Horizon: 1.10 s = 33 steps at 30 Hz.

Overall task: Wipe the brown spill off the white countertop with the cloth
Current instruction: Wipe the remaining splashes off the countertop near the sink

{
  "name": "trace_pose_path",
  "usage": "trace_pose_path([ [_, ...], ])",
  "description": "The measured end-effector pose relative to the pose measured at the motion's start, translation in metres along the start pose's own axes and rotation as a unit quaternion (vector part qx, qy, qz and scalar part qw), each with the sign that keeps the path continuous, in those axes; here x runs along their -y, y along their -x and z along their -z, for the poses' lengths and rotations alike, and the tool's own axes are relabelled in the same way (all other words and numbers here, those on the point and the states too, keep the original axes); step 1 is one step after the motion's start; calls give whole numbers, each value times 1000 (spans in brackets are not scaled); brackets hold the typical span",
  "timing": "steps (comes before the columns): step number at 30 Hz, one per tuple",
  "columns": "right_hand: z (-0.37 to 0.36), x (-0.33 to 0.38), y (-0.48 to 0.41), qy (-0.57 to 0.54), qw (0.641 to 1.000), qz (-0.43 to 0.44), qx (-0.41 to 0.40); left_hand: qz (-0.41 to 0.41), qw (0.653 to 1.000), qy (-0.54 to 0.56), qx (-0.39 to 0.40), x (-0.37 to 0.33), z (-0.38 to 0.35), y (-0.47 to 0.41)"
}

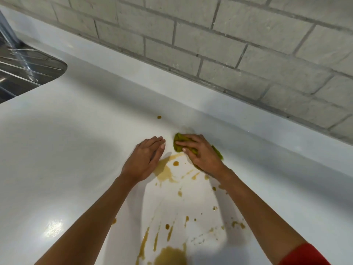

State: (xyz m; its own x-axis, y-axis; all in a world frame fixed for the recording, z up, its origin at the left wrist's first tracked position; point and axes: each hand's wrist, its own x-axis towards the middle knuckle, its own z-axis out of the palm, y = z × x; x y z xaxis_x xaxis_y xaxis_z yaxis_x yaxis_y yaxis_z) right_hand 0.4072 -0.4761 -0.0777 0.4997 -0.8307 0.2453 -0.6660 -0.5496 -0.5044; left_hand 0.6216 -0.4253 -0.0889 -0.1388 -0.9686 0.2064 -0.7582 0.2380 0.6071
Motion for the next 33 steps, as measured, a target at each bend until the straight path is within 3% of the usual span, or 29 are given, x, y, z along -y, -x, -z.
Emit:
trace_pose_path([
  [6, 17, -40, -18, 60, 984, -149, -70, -10, 1000, 1, 7, 0, 1, 0],
  [8, 5, -27, -42, 69, 982, -161, -75, -12, 1000, 7, 0, -3, 3, 0],
  [12, -20, 16, -31, 28, 998, -49, -17, -2, 997, 13, -70, -8, 10, 4],
  [16, 3, 13, 21, -5, 1000, 20, -11, 8, 996, -41, -76, 1, 21, 12],
  [21, 19, -28, -11, 57, 992, -107, -45, 8, 997, -48, -56, 13, 24, 24],
  [26, -21, -21, -94, 79, 977, -181, -83, 26, 998, -37, -51, 17, 22, 24],
  [29, -41, 4, -121, 47, 987, -143, -60, 28, 997, -45, -48, 19, 22, 23],
  [33, -40, 25, -87, -31, 999, -17, 26, 33, 997, -54, -40, 20, 23, 24],
])
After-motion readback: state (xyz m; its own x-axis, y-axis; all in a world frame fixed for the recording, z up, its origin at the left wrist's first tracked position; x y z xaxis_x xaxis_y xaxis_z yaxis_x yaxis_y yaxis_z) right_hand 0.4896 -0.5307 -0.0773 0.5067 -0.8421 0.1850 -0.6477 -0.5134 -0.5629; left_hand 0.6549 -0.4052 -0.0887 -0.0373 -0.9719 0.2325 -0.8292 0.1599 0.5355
